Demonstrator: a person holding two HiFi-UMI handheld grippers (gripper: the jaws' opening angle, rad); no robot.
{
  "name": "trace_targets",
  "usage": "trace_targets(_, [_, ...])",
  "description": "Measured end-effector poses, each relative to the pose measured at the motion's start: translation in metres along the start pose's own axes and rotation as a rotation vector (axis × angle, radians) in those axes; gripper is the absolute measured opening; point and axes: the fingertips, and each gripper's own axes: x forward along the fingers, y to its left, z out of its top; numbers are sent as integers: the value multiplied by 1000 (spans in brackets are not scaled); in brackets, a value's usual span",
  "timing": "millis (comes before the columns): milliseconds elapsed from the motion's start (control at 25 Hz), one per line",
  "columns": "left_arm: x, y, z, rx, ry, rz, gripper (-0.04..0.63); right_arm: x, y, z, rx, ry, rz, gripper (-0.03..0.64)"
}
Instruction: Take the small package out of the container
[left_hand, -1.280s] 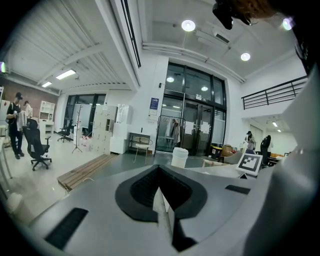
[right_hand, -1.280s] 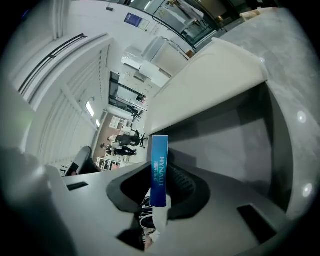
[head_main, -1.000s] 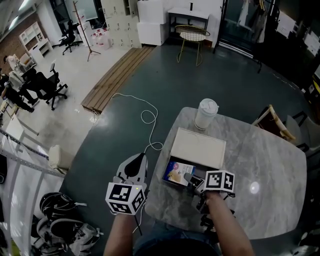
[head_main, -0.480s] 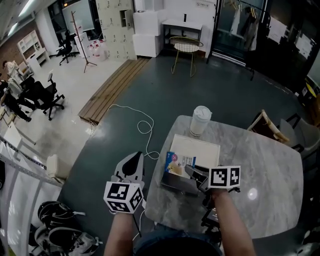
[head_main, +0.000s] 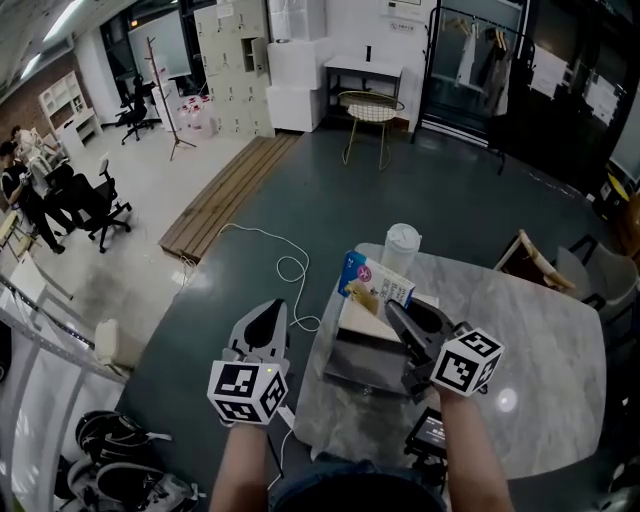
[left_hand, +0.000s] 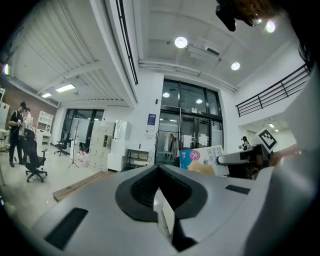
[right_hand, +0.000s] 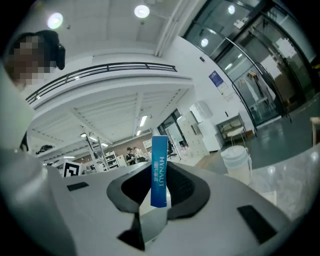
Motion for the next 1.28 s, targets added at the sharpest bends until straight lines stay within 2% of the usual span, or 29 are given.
trace_targets(200, [-12,7,3,2,-8,11,11,-11,13,24,-217,-112,-29,94])
trace_targets(400, [-20,13,1,3,-6,10,11,-16,19,27,-334,-101,-86,94])
trace_targets(680, [-21,3,6,-13,-26,-4,11,-28,27,23,-371,-60,-112,94])
trace_targets(880, [-13,-13,15,4,-43,-10,11,-39,23,28,-408,-66,-126,94])
trace_targets(1280, [0,-48,34,20,-80,-7,11,-91,10,54,-477,-91,-216,94])
